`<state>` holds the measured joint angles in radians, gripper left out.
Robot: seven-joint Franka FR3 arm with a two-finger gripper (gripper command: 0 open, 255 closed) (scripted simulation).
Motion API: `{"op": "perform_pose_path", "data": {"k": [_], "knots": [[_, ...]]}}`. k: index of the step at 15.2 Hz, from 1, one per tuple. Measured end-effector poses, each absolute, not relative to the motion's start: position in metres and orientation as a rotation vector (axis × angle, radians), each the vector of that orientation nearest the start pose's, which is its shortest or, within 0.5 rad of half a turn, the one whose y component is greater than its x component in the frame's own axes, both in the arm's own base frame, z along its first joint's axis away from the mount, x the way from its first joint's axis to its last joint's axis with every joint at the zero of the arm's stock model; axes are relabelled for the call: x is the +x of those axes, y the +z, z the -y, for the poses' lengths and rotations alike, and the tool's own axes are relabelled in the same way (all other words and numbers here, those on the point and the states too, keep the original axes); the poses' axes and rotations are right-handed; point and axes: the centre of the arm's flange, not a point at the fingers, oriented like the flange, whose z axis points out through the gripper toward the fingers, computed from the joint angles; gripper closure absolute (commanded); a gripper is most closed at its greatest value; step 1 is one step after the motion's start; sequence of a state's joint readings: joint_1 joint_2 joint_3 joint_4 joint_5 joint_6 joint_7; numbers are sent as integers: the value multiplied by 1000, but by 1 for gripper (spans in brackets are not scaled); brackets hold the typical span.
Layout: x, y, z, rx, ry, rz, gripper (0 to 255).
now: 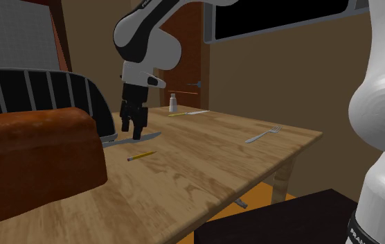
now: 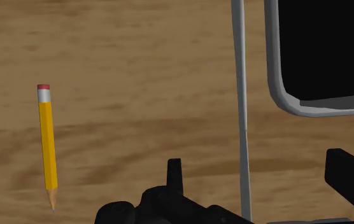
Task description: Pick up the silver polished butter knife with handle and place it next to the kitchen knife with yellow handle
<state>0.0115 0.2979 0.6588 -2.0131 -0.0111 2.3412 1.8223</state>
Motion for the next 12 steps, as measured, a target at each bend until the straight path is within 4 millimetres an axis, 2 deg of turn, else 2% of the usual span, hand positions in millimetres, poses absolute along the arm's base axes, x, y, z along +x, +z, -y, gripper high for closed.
{"op": "perform_pose_path", "data": {"k": [4, 5, 12], "knots": [[481, 344, -362, -2492, 199, -1658, 0], [481, 344, -362, -2492, 199, -1658, 255], [481, 344, -362, -2492, 199, -1658, 255]]}}
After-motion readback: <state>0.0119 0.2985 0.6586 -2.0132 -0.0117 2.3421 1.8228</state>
